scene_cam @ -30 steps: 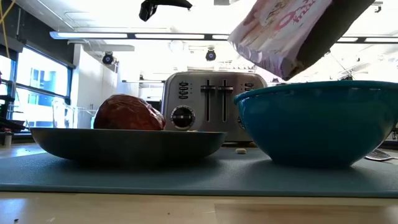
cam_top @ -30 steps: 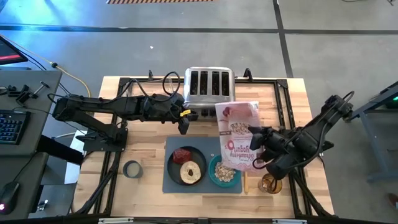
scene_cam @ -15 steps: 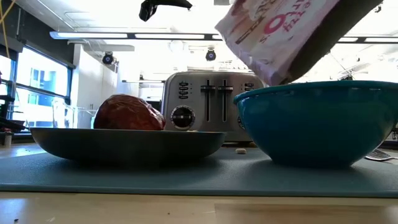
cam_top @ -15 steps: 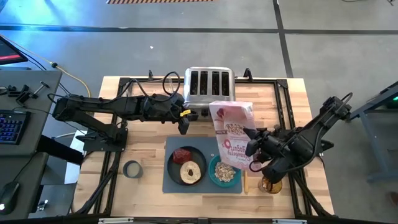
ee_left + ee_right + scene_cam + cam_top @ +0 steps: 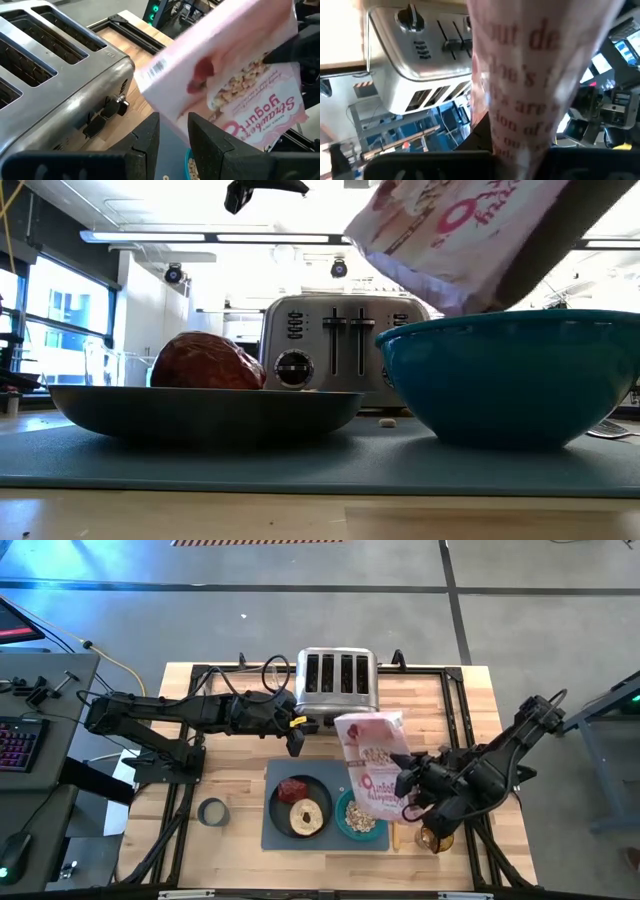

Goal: Arrange a breakfast setting
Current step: Pour the cereal from the pink cereal box into the blue bowl

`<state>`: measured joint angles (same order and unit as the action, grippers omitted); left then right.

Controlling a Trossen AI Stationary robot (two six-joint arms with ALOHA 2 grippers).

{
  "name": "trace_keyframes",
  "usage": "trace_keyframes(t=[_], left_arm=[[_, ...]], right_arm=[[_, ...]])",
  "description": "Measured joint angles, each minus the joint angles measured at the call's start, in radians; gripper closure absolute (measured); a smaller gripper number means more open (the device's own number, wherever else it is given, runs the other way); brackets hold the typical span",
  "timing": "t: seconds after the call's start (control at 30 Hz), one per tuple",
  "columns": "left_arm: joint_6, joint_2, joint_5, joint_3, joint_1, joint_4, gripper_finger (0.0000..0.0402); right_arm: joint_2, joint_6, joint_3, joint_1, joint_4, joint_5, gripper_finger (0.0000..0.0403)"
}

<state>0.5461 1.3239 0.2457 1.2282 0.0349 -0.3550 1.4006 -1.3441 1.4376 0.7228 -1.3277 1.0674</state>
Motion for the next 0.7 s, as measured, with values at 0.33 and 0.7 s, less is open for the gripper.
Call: trace_keyframes(t=[0.33, 0.7], left_arm=[[0.000, 0.000, 0.000, 0.000, -0.005, 0.000, 0.0312], [0.000, 0.000, 0.000, 0.000, -0.005, 0.000, 0.0312]], right_arm=[[0.004, 0.027, 0.000, -0.011, -0.001, 0.025, 0.0403], [0.002, 0.052, 0.000, -0.009, -0.023, -0.003, 0.0403]])
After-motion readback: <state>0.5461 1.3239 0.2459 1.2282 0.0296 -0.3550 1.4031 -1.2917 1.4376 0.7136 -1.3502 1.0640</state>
